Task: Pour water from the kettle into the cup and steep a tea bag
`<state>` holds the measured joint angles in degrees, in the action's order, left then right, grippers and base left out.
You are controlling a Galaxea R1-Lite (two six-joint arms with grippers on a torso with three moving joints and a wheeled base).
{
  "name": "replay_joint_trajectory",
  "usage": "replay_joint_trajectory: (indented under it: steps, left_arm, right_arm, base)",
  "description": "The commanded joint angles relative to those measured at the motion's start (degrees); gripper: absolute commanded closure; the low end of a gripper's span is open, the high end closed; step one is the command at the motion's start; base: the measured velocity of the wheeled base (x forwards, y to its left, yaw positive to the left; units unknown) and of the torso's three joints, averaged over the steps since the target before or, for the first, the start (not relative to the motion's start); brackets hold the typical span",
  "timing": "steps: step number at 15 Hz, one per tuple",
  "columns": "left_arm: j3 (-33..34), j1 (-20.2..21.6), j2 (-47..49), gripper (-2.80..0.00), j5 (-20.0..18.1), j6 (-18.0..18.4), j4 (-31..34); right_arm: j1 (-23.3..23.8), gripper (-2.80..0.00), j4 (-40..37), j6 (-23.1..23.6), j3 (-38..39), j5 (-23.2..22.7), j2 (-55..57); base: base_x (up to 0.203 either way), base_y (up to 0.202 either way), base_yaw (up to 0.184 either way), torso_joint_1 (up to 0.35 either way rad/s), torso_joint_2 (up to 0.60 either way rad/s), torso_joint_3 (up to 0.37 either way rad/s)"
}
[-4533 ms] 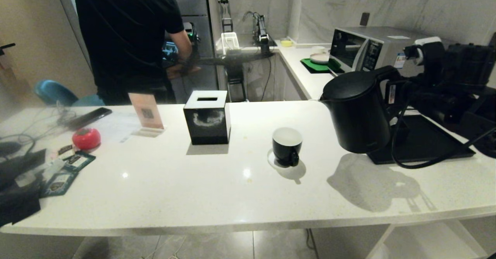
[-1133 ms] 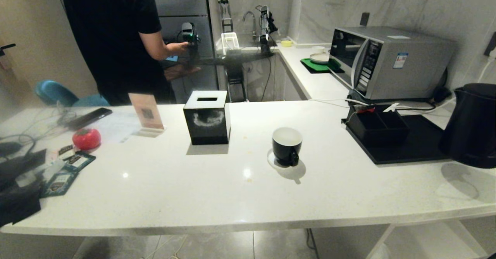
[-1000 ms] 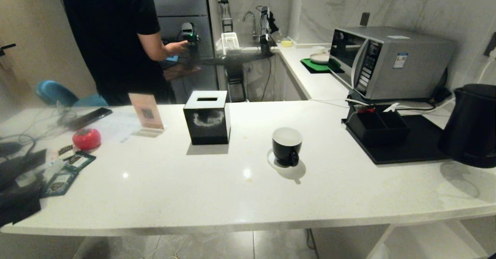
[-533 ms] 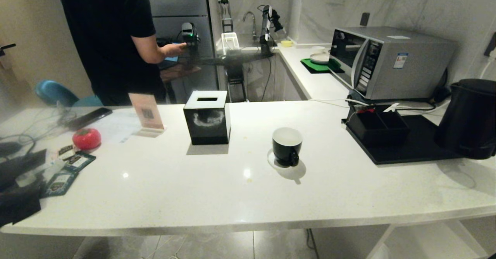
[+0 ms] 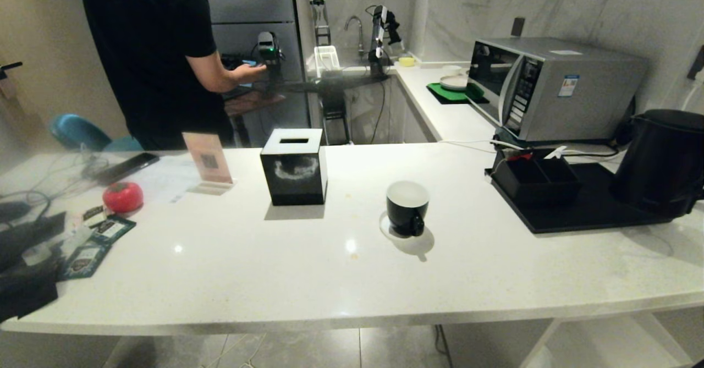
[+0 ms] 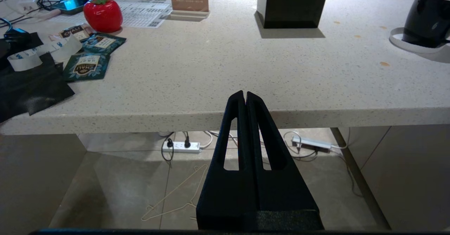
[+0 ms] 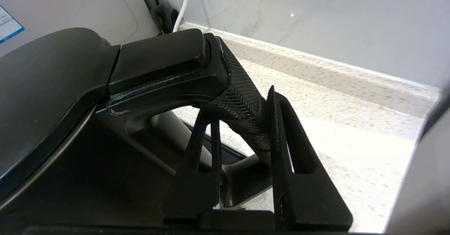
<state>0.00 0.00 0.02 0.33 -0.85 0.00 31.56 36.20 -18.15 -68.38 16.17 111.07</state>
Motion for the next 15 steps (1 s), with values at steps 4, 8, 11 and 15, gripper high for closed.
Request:
replay_joint_trajectory:
  steps: [4, 8, 11, 15]
  left_arm:
    - [0.0, 0.0, -0.02, 0.0, 0.02, -0.03, 0.0]
    - [0.0, 0.0, -0.02, 0.0, 0.02, -0.03, 0.0]
    - [0.0, 0.0, -0.02, 0.0, 0.02, -0.03, 0.0]
    - [0.0, 0.0, -0.02, 0.0, 0.02, -0.03, 0.0]
  right_arm:
    - [-1.64, 0.0, 0.22, -0.9, -4.37, -0.09, 4.89]
    - [-3.23, 0.0, 0.22, -0.92, -6.93, -0.09, 7.03]
    - [-3.52, 0.0, 0.28, -0.85, -8.37, 0.07, 8.59]
    - [-3.52, 0.0, 0.19, -0.92, -11.35, -0.09, 10.45]
  base:
    - [0.0, 0.0, 0.0, 0.0, 0.0, 0.0]
    - [0.0, 0.0, 0.0, 0.0, 0.0, 0.0]
    - [0.0, 0.0, 0.0, 0.0, 0.0, 0.0]
    - [0.0, 0.0, 0.0, 0.0, 0.0, 0.0]
